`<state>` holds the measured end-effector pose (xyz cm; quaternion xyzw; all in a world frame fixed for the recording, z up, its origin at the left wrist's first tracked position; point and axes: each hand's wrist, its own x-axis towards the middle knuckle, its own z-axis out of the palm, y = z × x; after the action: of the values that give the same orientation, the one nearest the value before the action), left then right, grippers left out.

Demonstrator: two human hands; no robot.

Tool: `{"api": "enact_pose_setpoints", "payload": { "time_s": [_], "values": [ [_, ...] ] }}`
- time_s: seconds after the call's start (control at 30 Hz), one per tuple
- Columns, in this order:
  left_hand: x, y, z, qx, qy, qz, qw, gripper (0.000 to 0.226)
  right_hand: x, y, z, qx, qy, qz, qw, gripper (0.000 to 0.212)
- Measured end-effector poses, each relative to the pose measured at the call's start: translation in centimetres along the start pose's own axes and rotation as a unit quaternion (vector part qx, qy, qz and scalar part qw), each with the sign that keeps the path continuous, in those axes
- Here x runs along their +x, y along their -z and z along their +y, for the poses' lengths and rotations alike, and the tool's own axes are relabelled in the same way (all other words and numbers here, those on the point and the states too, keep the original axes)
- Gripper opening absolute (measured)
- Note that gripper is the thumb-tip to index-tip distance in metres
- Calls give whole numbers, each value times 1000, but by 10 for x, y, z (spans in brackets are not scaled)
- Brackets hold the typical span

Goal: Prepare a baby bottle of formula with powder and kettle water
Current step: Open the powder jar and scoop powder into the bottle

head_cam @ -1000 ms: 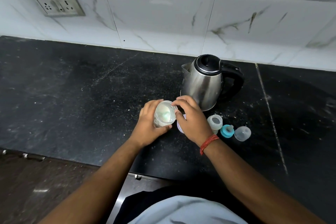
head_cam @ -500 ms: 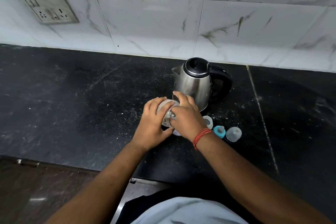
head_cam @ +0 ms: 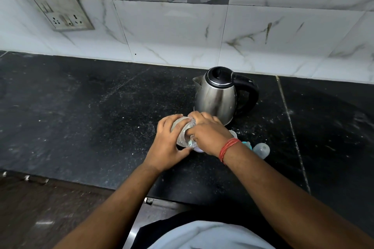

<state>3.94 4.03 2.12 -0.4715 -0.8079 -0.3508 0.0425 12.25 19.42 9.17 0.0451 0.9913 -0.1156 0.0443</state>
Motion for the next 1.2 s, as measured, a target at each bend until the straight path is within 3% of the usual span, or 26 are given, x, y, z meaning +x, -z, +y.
{"api": "enact_pose_setpoints", "payload": {
  "time_s": [0.1, 0.27, 0.53, 0.67, 0.9, 1.03, 1.2],
  "values": [
    [-4, 1, -3, -10, 7, -7, 1000, 80, -1, 6, -3, -21, 11, -40, 999, 33],
    [-4, 6, -3, -29, 19, 4, 999, 84, -3, 14, -4, -22, 1, -65, 998, 24],
    [-3, 9, -11, -34, 49, 12, 998, 84, -5, 20, 3, -44, 8, -5, 999, 34],
    [-4, 6, -11, -33, 49, 8, 998, 86, -5, 15, 3, -43, 0, 35, 998, 25],
    [4, 4, -2, -1, 10, 28, 1000, 81, 1, 2, -6, 25, -114, -9, 993, 39],
    [8, 1, 1, 57, -21, 35, 998, 76, 5, 0, -11, 133, -188, -8, 973, 35],
    [11, -2, 5, 119, -40, 48, 991, 74, 14, -6, -12, 188, -248, -6, 950, 27]
  ]
}}
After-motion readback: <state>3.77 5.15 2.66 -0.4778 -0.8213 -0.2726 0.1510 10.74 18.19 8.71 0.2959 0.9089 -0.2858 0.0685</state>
